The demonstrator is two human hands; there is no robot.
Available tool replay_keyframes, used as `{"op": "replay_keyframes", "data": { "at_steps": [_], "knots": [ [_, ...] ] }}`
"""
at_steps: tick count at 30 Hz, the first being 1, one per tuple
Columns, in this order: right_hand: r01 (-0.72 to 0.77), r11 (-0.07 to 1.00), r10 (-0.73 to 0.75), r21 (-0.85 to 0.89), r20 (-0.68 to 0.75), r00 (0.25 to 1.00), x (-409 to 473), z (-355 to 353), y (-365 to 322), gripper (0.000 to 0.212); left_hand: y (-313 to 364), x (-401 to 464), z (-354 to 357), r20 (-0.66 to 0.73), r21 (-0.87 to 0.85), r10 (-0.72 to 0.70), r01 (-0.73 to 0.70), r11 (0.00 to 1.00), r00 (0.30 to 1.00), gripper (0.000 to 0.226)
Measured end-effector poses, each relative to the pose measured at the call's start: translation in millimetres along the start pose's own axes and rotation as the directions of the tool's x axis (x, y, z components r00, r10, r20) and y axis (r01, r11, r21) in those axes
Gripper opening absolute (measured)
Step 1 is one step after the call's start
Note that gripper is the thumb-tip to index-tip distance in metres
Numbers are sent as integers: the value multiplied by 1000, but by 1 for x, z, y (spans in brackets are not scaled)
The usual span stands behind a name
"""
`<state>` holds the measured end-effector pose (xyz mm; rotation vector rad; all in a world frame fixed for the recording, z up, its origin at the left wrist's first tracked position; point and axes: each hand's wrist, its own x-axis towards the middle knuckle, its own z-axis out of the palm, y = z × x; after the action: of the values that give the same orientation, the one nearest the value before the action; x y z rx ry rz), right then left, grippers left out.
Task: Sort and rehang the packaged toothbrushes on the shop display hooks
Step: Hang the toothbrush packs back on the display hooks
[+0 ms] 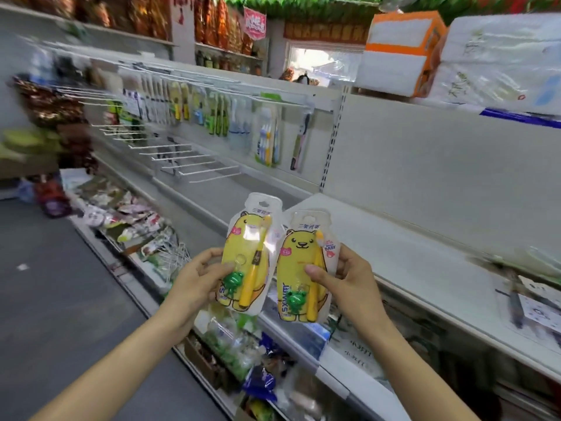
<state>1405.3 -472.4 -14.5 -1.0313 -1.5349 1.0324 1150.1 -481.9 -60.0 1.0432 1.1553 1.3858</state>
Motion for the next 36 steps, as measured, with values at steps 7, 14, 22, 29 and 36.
{"op": "replay_keyframes", "data": {
  "at_steps": [7, 14, 22, 29, 36],
  "knots": [
    [15, 1000, -15, 13, 39, 999, 48, 120, 4, 29, 19, 39, -115, -69, 48, 31, -27, 998, 997, 22],
    [19, 998, -22, 56, 50, 999, 87, 224, 6, 30, 37, 68, -212, -102, -12, 45, -46, 999, 994, 26],
    [32, 996, -38, 82, 72, 997, 135, 289, 2, 25, 45, 90, -277, -173, -89, 12, -28, 996, 985, 28],
    [23, 991, -36, 128, 106, 994, 193, 318, 16, 25, 50, 136, -310, -191, -106, 53, -74, 992, 980, 44],
    [53, 983, -77, 174, 135, 988, 288, 344, 30, 30, 59, 214, -332, -239, -25, 89, -97, 995, 967, 27]
  ]
}}
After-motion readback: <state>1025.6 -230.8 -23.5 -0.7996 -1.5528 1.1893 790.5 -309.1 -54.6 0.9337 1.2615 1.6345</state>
